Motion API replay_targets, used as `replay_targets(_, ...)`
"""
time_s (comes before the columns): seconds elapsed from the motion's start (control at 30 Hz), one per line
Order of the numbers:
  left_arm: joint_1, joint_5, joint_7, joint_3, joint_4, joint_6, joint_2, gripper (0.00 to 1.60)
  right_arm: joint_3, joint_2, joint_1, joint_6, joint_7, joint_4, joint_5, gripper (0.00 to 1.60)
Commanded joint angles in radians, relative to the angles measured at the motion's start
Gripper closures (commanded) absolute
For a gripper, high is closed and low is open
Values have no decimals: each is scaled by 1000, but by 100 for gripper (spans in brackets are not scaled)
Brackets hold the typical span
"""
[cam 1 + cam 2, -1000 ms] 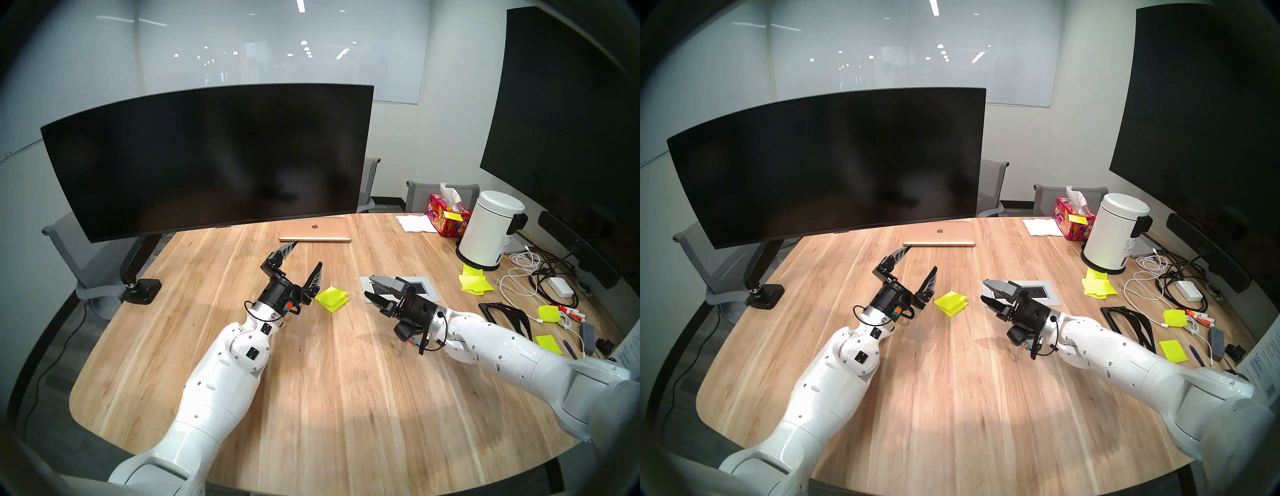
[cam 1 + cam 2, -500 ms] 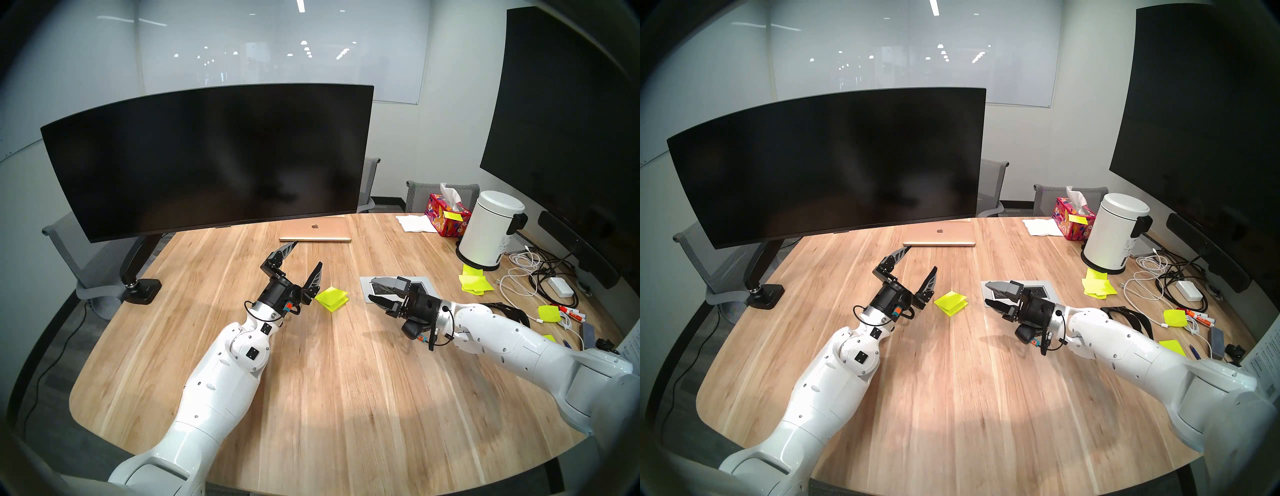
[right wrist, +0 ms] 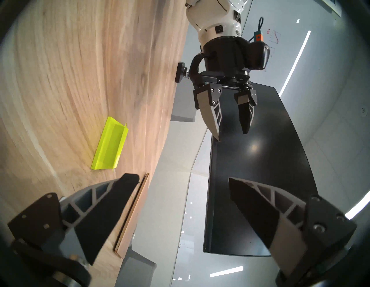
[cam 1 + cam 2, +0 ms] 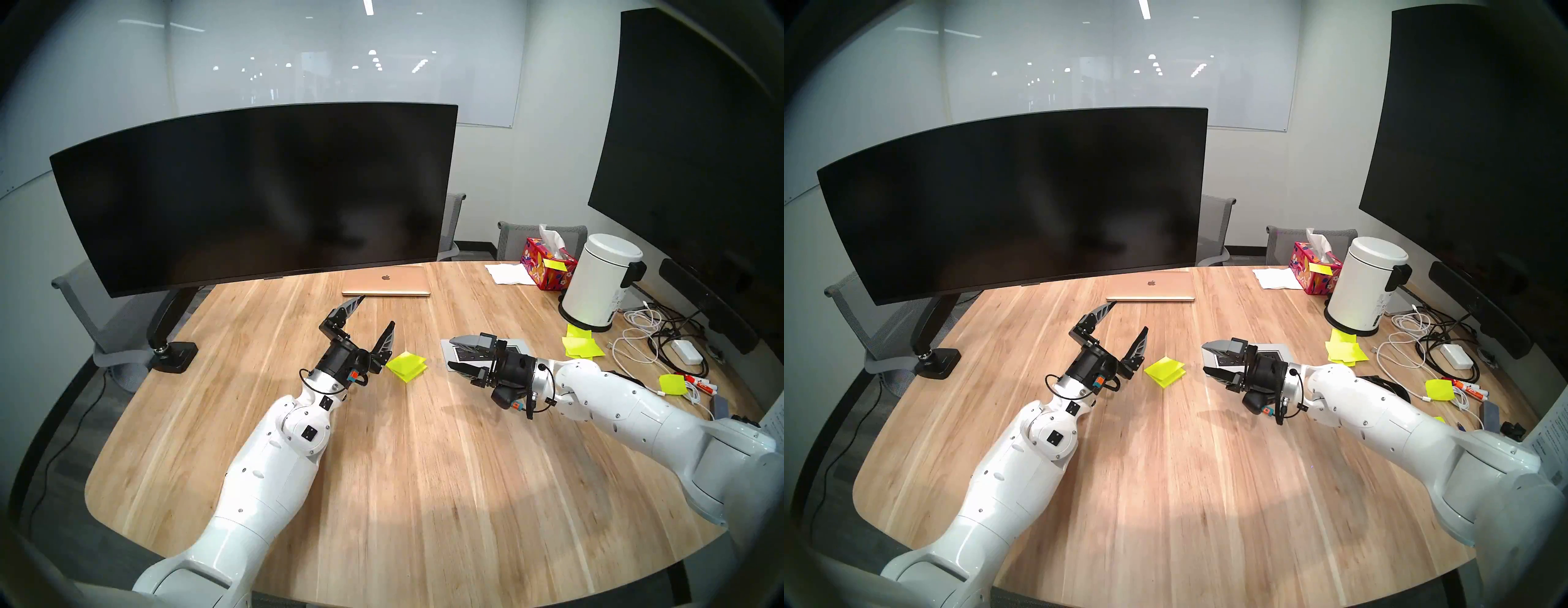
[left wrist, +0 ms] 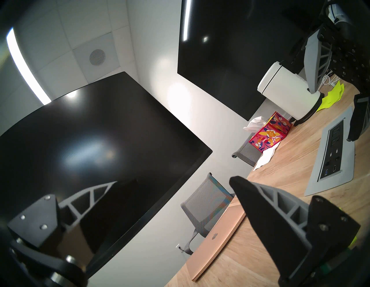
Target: Peel one sticky note off the pad and stick it onto the monitor, then press it flat
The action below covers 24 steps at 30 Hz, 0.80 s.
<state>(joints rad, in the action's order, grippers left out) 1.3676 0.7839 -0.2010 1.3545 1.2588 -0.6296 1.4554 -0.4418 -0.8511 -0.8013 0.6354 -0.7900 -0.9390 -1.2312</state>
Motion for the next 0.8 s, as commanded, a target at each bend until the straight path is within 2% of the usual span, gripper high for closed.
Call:
replay_targets(0.0, -7, 1, 0, -2, 16, -3, 2, 0, -3, -28, 57, 41, 13, 25, -9, 0)
replay_targets(0.4, -7, 1, 0, -2, 16, -3, 2, 0, -6, -52, 79, 87, 30, 63, -30, 0)
replay_targets(0.53, -7, 1, 0, -2, 16, -3, 2, 0, -5, -83, 101, 129, 51, 111, -29, 0)
replay_targets(0.77, -7, 1, 0, -2, 16, -3, 2, 0, 1, -127, 119, 138, 57, 171, -52, 0)
